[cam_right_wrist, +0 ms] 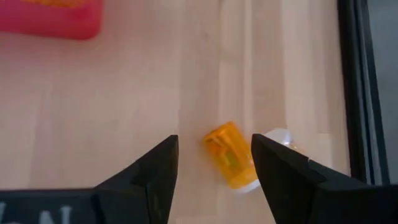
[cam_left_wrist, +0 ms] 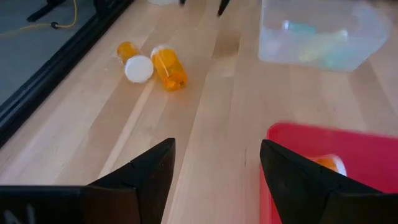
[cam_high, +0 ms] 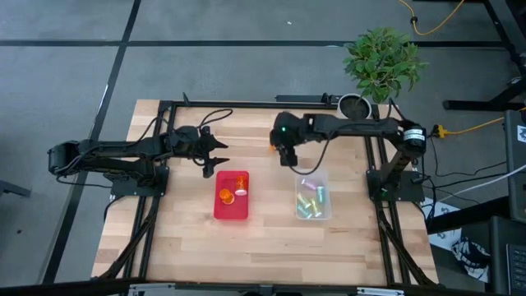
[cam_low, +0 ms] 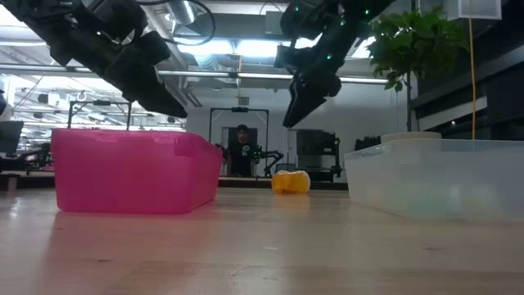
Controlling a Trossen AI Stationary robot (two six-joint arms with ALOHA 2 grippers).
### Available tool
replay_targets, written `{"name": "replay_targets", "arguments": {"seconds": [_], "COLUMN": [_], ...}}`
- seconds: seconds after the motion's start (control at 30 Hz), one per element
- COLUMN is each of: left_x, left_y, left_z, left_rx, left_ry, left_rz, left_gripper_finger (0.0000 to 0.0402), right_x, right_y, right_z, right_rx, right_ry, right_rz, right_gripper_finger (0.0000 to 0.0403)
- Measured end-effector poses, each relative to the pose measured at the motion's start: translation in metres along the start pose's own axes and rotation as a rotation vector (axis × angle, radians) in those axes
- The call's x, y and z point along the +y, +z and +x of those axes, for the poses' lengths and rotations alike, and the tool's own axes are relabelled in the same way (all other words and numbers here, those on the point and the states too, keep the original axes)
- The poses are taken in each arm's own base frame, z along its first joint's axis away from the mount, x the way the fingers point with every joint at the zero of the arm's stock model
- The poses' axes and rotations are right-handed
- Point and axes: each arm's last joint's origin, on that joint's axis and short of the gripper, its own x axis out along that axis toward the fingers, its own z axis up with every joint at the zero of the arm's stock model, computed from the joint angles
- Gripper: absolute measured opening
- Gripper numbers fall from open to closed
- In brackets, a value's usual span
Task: Pick and place medicine bottles into bin by pill shape (circle, oval)
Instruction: Put the large orange pill bottle into the red bin
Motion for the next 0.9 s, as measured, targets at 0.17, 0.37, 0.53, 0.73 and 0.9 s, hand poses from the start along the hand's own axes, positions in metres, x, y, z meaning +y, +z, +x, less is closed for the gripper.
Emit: {"name": "replay_targets", "arguments": {"seconds": [0.17,0.37,0.53,0.73,0.9], "left_x": [0.000,0.002,0.000,-0.001,-0.002], "left_y": [0.006,0.009,0.003,-0.014,-0.035], "left_z": [-0.001,-0.015,-0.036,-0.056,-0.058], "left_rx": [-0.063,-0.095,-0.142,-0.265,-0.317], "left_ry": [-0.007,0.012,0.021,0.109,0.110], "left_rz": [-0.004,0.001,-0.045,-0.074,-0.088], "left_gripper_finger": [0.0229,0.0229,0.0229,0.0229,0.0229], "right_x": [-0.016,-0.019,-0.021,-0.022,-0.022], "right_y": [-0.002,-0.001,0.004,0.007,0.007], "right_z": [0.001,0.001,0.000,0.000,0.000], "right_rx": [-0.025,-0.046,-0.098,-0.131,-0.129], "right_ry": [-0.027,-0.040,-0.059,-0.072,-0.071], "right_rz": [0.033,0.044,0.044,0.046,0.055], "right_gripper_finger": [0.0205,0.0205,0.0205,0.0205,0.0205]}}
